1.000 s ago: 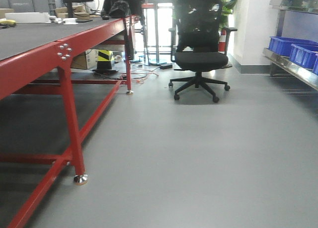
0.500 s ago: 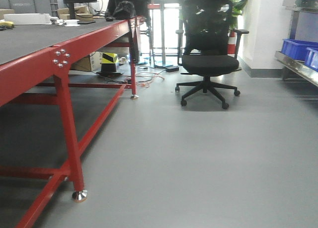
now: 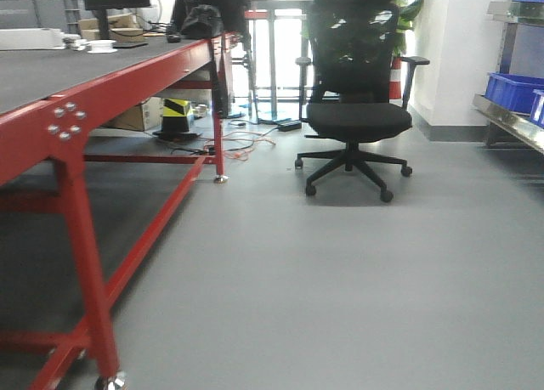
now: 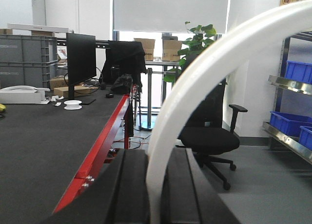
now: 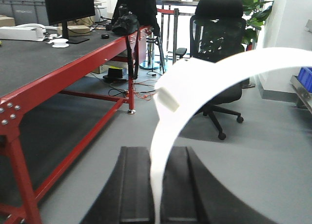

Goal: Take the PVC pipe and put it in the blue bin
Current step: 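Drive the base past the red table toward the shelf of blue bins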

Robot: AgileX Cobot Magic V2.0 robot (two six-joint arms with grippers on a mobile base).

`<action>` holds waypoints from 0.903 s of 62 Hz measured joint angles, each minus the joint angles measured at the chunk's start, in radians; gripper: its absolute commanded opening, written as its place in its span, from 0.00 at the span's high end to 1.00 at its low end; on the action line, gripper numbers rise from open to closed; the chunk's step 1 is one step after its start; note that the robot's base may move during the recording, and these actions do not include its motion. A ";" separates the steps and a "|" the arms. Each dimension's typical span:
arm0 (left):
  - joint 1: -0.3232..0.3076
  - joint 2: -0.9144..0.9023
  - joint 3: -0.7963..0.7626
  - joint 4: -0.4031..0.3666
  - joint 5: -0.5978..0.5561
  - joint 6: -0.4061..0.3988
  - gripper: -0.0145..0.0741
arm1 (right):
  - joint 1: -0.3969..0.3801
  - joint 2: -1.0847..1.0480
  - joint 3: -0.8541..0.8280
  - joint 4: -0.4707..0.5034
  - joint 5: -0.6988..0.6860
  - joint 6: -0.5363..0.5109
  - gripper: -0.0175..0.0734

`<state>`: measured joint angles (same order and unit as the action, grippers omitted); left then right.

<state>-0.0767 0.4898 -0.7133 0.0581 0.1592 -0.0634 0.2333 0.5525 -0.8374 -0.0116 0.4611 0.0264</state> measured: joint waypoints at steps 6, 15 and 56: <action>0.000 0.000 0.000 0.000 0.000 0.000 0.96 | 0.000 0.000 0.000 0.000 -0.002 0.000 0.99; 0.000 0.000 0.000 0.000 -0.002 0.000 0.96 | 0.000 0.000 0.000 0.000 -0.002 0.000 0.99; 0.000 0.000 0.000 0.000 -0.004 0.000 0.96 | 0.000 0.000 0.000 0.000 -0.002 0.000 0.99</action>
<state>-0.0767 0.4898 -0.7133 0.0581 0.1555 -0.0634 0.2333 0.5525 -0.8374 -0.0116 0.4594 0.0264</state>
